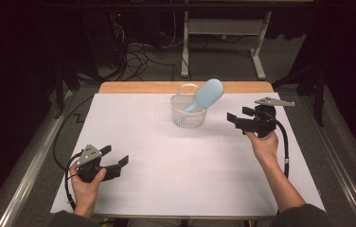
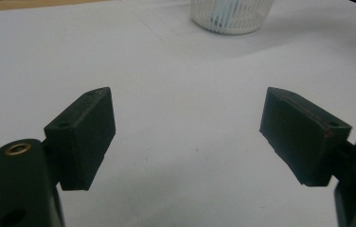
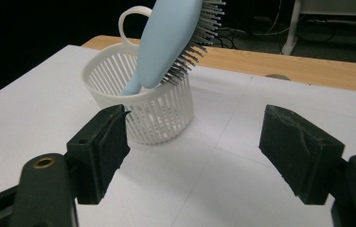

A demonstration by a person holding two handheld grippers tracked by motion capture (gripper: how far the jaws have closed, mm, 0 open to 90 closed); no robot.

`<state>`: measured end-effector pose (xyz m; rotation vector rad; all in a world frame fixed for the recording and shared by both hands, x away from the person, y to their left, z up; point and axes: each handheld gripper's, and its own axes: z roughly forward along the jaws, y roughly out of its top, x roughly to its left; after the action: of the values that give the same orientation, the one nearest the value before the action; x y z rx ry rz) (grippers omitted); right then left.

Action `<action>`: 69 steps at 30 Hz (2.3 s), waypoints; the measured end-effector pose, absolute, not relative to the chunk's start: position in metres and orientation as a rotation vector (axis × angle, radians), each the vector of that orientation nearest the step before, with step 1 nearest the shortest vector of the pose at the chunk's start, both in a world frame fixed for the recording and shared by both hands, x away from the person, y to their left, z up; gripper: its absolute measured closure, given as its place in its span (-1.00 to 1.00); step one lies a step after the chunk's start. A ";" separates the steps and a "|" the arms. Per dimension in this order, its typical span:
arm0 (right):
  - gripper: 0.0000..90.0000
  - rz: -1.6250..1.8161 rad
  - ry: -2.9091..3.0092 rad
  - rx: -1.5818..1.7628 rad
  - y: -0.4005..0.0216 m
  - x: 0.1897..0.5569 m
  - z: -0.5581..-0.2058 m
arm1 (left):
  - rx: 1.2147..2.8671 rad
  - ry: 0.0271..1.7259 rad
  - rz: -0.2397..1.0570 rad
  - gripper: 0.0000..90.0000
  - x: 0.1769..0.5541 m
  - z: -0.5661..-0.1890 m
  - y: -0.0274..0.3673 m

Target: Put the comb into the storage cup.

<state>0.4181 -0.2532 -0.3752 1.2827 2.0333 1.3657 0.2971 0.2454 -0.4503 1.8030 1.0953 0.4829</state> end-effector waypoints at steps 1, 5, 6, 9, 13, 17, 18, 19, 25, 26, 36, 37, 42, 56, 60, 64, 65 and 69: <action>-0.45 1.365 2.035 1.283 -0.254 0.417 -0.375 | 1.804 1.095 0.485 -0.56 0.297 -0.450 0.245; -0.45 1.375 2.027 1.271 -0.256 0.413 -0.374 | 1.811 1.089 0.485 -0.57 0.297 -0.451 0.245; -0.45 1.375 2.027 1.273 -0.256 0.412 -0.374 | 1.812 1.087 0.485 -0.58 0.297 -0.451 0.245; -0.45 1.378 2.026 1.264 -0.258 0.409 -0.375 | 1.814 1.086 0.486 -0.60 0.297 -0.451 0.245; -0.46 1.382 2.025 1.262 -0.261 0.405 -0.377 | 1.815 1.087 0.487 -0.60 0.297 -0.451 0.245; -0.46 1.376 2.028 1.265 -0.264 0.401 -0.377 | 1.816 1.085 0.487 -0.60 0.297 -0.451 0.245; -0.46 1.377 2.027 1.263 -0.264 0.400 -0.377 | 1.816 1.085 0.488 -0.60 0.297 -0.451 0.245; -0.46 1.380 2.022 1.262 -0.265 0.399 -0.377 | 1.815 1.086 0.489 -0.60 0.297 -0.451 0.245; -0.47 1.388 2.012 1.249 -0.270 0.393 -0.377 | 1.814 1.087 0.486 -0.60 0.297 -0.451 0.244; -0.47 1.387 2.009 1.252 -0.270 0.392 -0.377 | 1.814 1.086 0.485 -0.60 0.297 -0.451 0.245; -0.50 1.390 2.000 1.249 -0.276 0.385 -0.379 | 1.817 1.077 0.479 -0.60 0.297 -0.451 0.245; -0.50 1.394 1.999 1.250 -0.276 0.385 -0.379 | 1.818 1.075 0.478 -0.60 0.296 -0.451 0.245; -0.51 1.403 1.992 1.243 -0.278 0.380 -0.379 | 1.825 1.071 0.475 -0.60 0.297 -0.451 0.244; -0.54 1.422 1.972 1.239 -0.287 0.369 -0.382 | 1.829 1.056 0.469 -0.60 0.297 -0.450 0.244; -0.56 1.430 1.965 1.236 -0.289 0.365 -0.384 | 1.831 1.051 0.466 -0.60 0.296 -0.450 0.244; -0.57 1.434 1.960 1.232 -0.291 0.362 -0.386 | 1.831 1.047 0.466 -0.60 0.296 -0.450 0.244; -0.57 1.434 1.959 1.230 -0.291 0.362 -0.386 | 1.830 1.046 0.465 -0.60 0.296 -0.450 0.244; -0.57 1.436 1.953 1.232 -0.293 0.359 -0.387 | 1.832 1.041 0.459 -0.60 0.296 -0.450 0.244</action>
<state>0.3595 -0.2930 -0.3870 1.2317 1.9534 1.4358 0.2959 0.2438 -0.4498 1.8323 1.0415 0.4588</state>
